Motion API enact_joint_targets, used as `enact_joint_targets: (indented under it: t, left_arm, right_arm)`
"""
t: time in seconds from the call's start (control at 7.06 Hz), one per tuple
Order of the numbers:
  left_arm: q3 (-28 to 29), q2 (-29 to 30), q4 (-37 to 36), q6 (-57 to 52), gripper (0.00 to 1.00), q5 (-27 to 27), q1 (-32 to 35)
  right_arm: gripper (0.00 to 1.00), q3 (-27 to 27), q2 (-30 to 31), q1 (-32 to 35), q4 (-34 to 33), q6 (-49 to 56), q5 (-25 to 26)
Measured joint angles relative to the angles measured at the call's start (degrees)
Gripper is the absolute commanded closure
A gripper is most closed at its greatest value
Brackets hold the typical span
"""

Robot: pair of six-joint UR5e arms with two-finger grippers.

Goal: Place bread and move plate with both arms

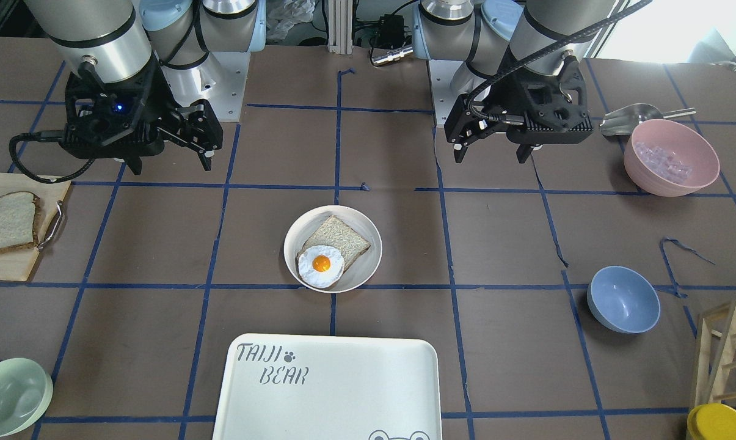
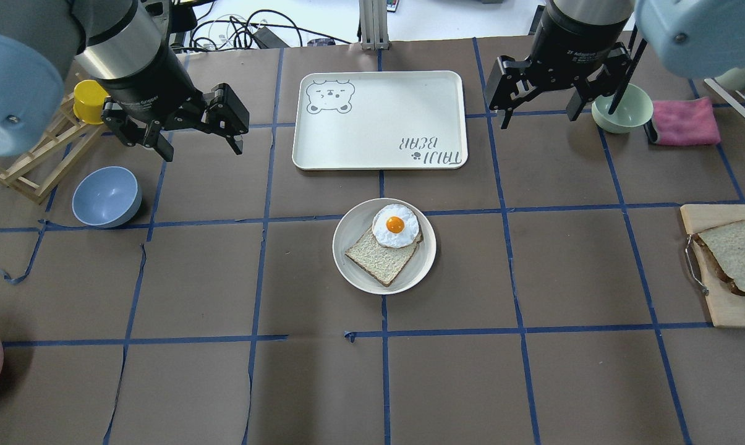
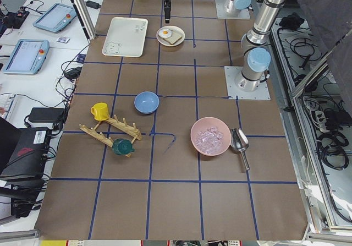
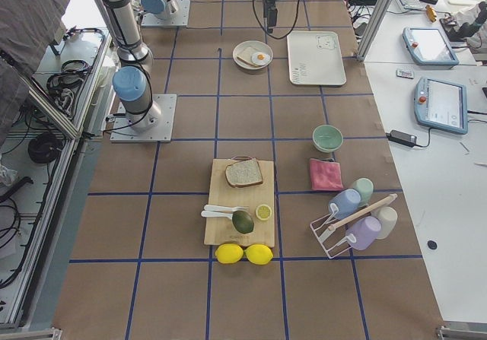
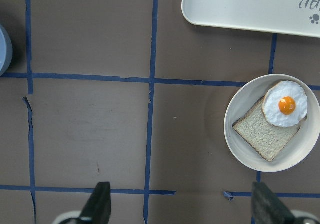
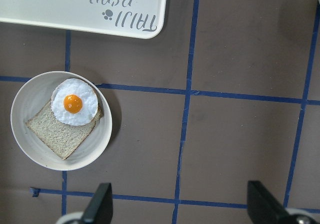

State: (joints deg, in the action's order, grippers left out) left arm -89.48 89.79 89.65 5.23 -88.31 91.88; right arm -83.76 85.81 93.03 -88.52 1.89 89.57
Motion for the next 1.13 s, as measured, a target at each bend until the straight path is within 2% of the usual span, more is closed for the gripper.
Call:
enact_joint_targets:
  t: [1.13]
  left_arm:
    - [0.09, -0.06, 0.0, -0.22, 0.0, -0.28, -0.12]
  right_arm:
    - [0.03, 0.0, 0.13, -2.25, 0.3, 0.11, -0.51]
